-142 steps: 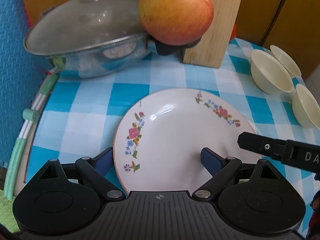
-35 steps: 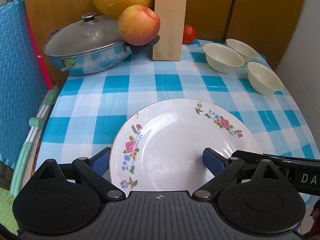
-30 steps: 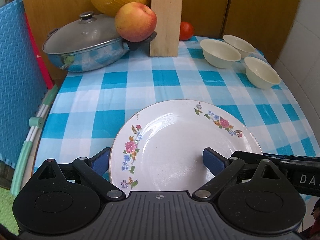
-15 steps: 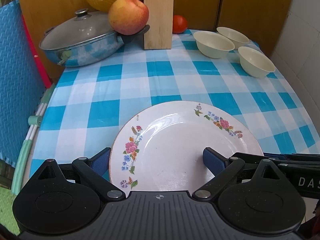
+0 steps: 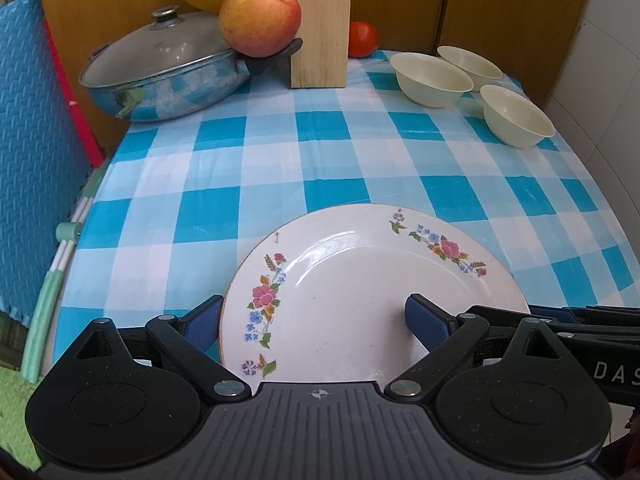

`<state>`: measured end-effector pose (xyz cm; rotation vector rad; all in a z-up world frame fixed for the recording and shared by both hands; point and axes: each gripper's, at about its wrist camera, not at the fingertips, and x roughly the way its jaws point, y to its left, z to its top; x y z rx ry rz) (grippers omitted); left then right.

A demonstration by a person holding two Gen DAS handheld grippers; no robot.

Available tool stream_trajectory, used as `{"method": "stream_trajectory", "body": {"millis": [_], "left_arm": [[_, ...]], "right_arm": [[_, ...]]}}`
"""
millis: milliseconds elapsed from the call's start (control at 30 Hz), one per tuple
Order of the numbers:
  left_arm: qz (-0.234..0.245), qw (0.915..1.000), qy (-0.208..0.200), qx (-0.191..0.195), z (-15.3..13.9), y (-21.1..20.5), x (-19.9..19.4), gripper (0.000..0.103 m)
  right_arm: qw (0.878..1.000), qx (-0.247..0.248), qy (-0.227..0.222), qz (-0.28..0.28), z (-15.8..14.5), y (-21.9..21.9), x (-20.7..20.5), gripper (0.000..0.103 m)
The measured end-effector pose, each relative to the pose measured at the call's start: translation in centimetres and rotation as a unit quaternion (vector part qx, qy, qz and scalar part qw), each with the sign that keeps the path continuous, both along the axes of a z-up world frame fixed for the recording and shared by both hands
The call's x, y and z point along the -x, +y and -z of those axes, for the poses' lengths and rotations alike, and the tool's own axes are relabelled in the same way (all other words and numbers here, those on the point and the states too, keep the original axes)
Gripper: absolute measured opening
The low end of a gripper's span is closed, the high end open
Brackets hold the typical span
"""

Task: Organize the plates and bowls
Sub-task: 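Carry the small floral plate with both grippers and lower it onto the stack, then open both grippers to release the floral plate and withdraw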

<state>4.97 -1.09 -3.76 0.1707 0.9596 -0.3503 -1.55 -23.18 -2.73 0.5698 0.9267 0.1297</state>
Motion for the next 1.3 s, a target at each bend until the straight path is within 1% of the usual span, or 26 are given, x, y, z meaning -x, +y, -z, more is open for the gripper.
{"method": "stream_trajectory", "body": {"millis": [133,233,300,367,467,500,567,667,800,933,1033,1100,1167,1233,1300], "left_arm": [[-0.002,1.0000,0.002,0.000,0.1,0.0,-0.2,0.097],[0.000,1.0000,0.002,-0.009,0.3,-0.2,-0.2,0.096],[0.010,0.9999,0.001,-0.012,0.4,-0.5,-0.1,0.089],[0.010,0.9996,-0.017,-0.019,0.0,-0.6,0.1,0.090],[0.009,0.9999,-0.001,-0.007,0.1,-0.4,-0.3,0.091],[0.010,0.9999,0.000,-0.008,0.2,-0.5,-0.3,0.091],[0.012,0.9998,-0.007,-0.014,0.1,-0.7,-0.2,0.091],[0.013,0.9998,-0.009,-0.012,0.0,-0.8,-0.2,0.092],[0.014,0.9996,-0.019,-0.015,-0.2,-1.4,-0.2,0.094],[0.017,0.9996,-0.019,-0.014,-0.6,-2.3,-0.7,0.094],[0.022,0.9994,-0.025,-0.011,-1.6,-3.6,-1.9,0.095],[0.023,0.9991,-0.036,-0.008,-2.3,-4.6,-2.9,0.099],[0.019,0.9987,-0.046,-0.012,-2.8,-5.8,-4.5,0.100],[0.017,0.9992,-0.035,-0.006,-3.0,-7.0,-6.2,0.100],[0.019,0.9996,-0.014,0.014,-3.2,-8.1,-7.7,0.099]], "right_arm": [[1.000,0.003,-0.002,0.001,0.0,0.1,-0.1,0.037],[1.000,0.011,-0.007,0.000,-0.1,0.2,-0.2,0.037],[1.000,0.014,-0.012,-0.003,-0.1,0.3,-0.3,0.037],[1.000,0.011,-0.016,-0.003,-0.1,0.1,-0.4,0.037],[1.000,0.018,-0.013,0.005,0.0,-0.1,-0.7,0.036],[1.000,0.019,-0.013,0.008,0.1,-0.2,-0.8,0.036],[1.000,0.021,-0.015,0.014,0.0,-0.5,-0.9,0.036],[0.999,0.027,-0.019,0.027,-0.1,-0.9,-1.2,0.037],[0.999,0.028,-0.033,0.033,-0.6,-1.6,-1.3,0.037],[0.998,0.028,-0.040,0.038,-1.3,-2.3,-1.9,0.037],[0.996,0.034,-0.053,0.056,-2.2,-3.6,-2.7,0.037],[0.995,0.042,-0.057,0.071,-2.7,-4.8,-3.5,0.037],[0.993,0.047,-0.058,0.087,-3.0,-6.0,-4.3,0.037],[0.991,0.046,-0.060,0.109,-3.4,-7.5,-4.8,0.037],[0.988,0.042,-0.063,0.131,-3.8,-9.1,-5.2,0.037]]}}
